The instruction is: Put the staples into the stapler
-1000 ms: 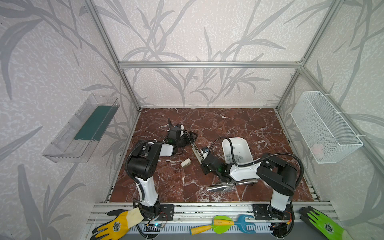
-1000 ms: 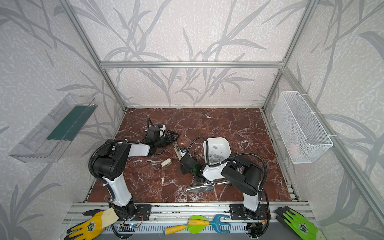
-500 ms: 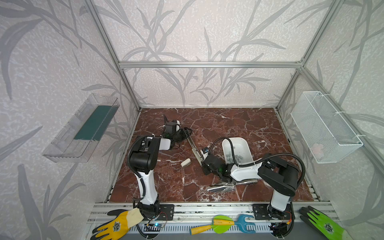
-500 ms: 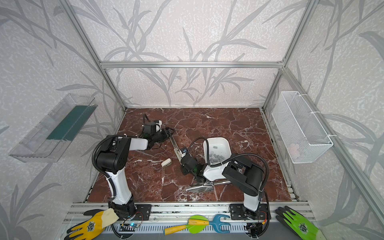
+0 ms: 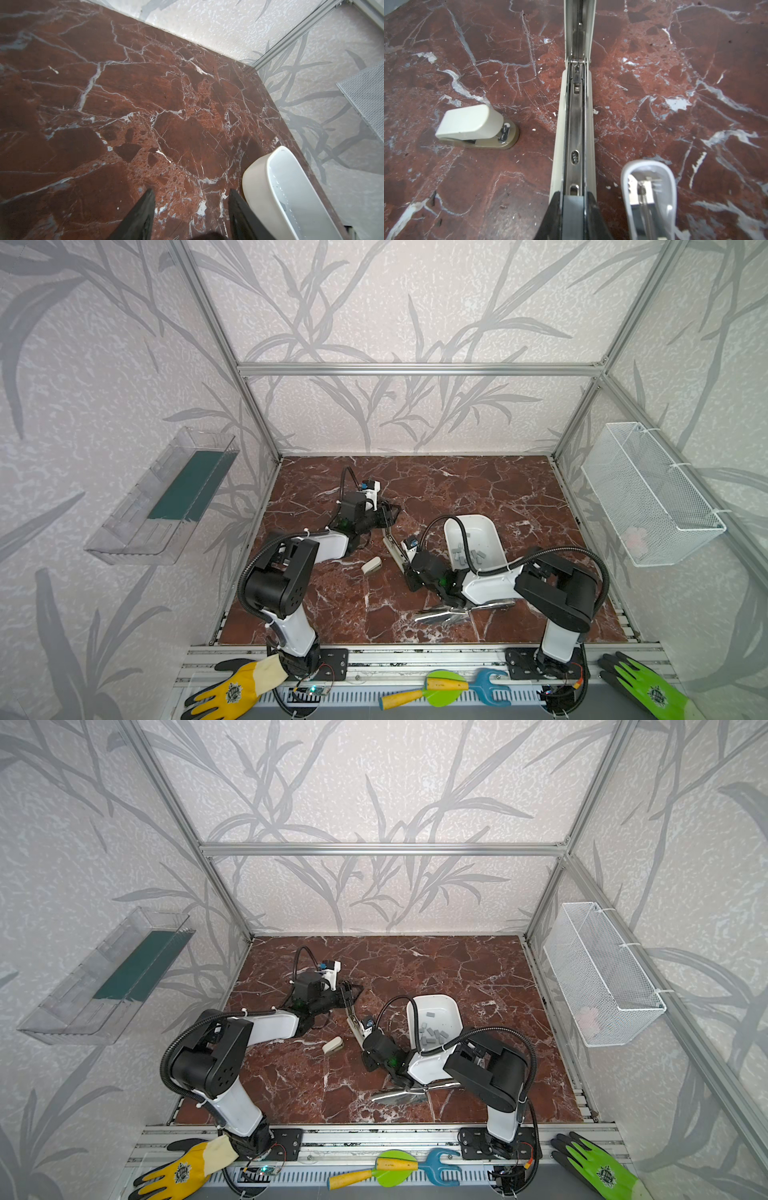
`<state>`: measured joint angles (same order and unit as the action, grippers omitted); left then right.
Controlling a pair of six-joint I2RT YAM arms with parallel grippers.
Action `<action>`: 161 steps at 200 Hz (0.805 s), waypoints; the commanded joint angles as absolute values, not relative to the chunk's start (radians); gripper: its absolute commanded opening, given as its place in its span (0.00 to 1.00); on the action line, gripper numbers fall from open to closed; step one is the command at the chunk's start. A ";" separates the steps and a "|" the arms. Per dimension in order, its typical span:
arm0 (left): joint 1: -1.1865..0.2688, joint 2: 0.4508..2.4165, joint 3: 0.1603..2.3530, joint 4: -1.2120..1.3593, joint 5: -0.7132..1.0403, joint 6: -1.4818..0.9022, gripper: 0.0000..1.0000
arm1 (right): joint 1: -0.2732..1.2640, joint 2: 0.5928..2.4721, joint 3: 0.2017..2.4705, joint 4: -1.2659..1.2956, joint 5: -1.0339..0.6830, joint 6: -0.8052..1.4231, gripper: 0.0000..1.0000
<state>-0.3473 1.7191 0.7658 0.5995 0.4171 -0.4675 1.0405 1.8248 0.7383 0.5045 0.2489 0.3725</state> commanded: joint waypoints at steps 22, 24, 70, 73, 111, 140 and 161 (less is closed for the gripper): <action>-0.419 1.677 0.645 0.688 0.362 -0.402 0.57 | 1.050 1.816 0.662 0.645 0.252 0.348 0.12; -0.424 1.674 0.640 0.691 0.358 -0.397 0.57 | 1.050 1.817 0.659 0.650 0.252 0.348 0.13; -0.522 1.602 0.528 0.750 0.275 -0.309 0.62 | 1.050 1.842 0.604 0.789 0.249 0.347 0.15; -0.525 1.600 0.518 0.759 0.274 -0.308 0.63 | 1.051 1.842 0.596 0.803 0.251 0.347 0.15; -0.559 1.625 0.471 0.820 0.273 -0.259 0.68 | 1.051 1.852 0.554 0.897 0.264 0.344 0.20; -0.581 1.643 0.425 0.915 0.256 -0.236 0.73 | 1.053 1.862 0.535 0.942 0.265 0.341 0.21; -0.586 1.647 0.412 0.937 0.255 -0.213 0.78 | 1.052 1.870 0.528 0.965 0.267 0.341 0.21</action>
